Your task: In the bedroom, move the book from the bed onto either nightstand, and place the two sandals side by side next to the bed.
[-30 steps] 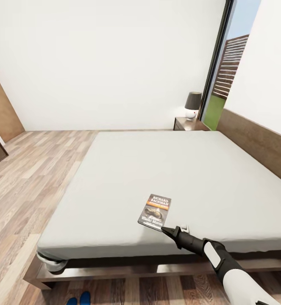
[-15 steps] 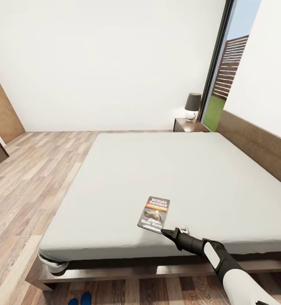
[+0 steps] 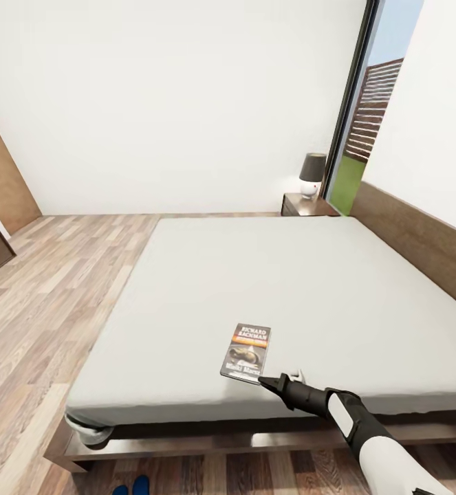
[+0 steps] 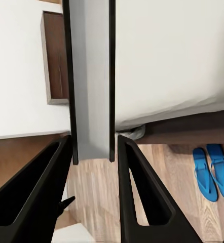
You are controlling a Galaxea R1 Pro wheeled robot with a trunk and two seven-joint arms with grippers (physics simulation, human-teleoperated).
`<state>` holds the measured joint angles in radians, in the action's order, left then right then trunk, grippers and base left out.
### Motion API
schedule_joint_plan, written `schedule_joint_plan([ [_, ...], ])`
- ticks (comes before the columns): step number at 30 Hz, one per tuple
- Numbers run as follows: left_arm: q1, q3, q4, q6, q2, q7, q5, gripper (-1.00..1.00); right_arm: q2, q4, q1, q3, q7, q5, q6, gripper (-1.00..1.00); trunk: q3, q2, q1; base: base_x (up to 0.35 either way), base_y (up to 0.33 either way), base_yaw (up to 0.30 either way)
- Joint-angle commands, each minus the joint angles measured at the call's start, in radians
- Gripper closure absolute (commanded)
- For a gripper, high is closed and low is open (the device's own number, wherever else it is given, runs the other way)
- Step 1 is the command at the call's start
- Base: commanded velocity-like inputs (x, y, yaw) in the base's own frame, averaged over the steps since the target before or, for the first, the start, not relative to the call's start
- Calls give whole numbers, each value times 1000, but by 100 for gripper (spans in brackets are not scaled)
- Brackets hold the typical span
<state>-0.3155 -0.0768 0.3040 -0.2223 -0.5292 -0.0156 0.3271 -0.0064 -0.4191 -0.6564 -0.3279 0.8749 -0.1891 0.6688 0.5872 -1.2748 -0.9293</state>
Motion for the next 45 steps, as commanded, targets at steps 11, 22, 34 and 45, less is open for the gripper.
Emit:
schedule_joint_plan([
  [11,1,-7,132,-137,-16,-217,127,-100,-3,0,-3,30,-6,16,7,100,-34,77,42,0,0,0],
  [22,-1,-7,245,-195,-24,-270,240,-100,-1,-4,-6,53,-73,17,9,100,-68,154,84,0,0,0],
  [34,-30,-9,533,-355,-22,-267,290,-100,0,-59,-14,59,-104,16,15,100,-106,238,130,0,0,0],
  [45,-40,-10,654,-405,-17,-258,296,-100,-6,-89,-18,81,-109,17,19,100,-140,315,173,0,0,0],
])
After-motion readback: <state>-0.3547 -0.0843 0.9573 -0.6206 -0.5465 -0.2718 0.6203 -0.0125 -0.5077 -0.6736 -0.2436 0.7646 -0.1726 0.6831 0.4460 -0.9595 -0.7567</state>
